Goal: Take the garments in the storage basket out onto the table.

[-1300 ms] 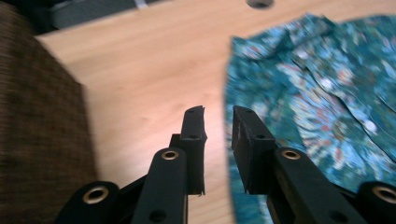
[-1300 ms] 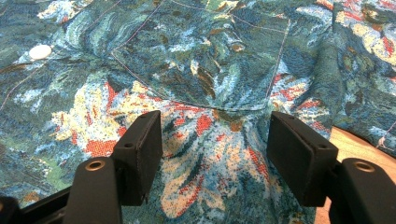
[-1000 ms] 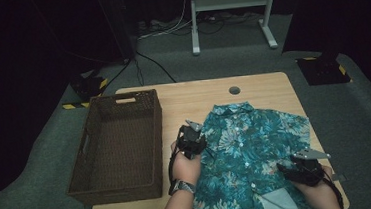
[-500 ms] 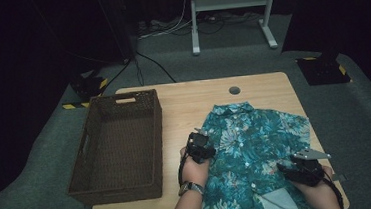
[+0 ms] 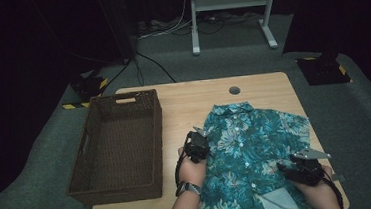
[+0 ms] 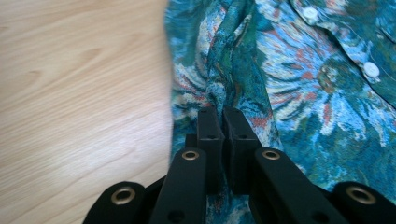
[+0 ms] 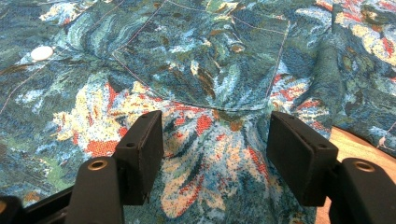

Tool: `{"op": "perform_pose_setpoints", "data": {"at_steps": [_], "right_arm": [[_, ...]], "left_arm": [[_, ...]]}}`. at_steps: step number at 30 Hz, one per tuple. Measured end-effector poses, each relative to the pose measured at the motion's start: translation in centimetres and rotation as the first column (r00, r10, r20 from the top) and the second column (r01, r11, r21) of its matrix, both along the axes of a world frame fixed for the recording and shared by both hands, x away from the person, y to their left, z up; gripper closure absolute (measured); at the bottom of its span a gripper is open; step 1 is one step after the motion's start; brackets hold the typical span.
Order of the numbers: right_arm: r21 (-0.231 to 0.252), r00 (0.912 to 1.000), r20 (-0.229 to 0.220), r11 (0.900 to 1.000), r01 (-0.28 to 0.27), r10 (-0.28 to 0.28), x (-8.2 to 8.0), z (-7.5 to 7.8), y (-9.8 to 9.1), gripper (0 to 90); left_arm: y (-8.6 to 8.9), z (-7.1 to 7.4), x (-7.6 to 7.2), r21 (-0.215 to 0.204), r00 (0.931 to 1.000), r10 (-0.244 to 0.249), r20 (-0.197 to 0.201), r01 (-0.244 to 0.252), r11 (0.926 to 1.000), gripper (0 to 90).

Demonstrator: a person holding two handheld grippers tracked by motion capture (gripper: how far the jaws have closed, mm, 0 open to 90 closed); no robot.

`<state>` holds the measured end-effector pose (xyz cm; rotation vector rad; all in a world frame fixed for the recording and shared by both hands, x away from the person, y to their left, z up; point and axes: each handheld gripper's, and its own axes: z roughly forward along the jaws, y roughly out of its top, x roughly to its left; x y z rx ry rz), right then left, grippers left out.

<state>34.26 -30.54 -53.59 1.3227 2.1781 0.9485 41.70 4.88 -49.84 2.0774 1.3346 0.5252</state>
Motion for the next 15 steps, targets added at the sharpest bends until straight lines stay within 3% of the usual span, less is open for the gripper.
{"op": "perform_pose_setpoints", "data": {"at_steps": [6, 15], "right_arm": [[-0.001, 1.0000, -0.002, 1.0000, 0.001, -0.001, 0.0, 0.0, 0.0, 36.3], [-0.003, 1.0000, -0.003, 1.0000, 0.007, -0.007, 0.0, 0.0, 0.1, 36.3]], "left_arm": [[1.9, 1.8, -0.2, -0.007, 0.9986, 0.043, 0.031, -0.043, 0.9991, 86.3], [4.6, 4.7, 0.5, 0.041, 0.9930, 0.101, 0.061, -0.103, 0.9938, 86.2]]}}
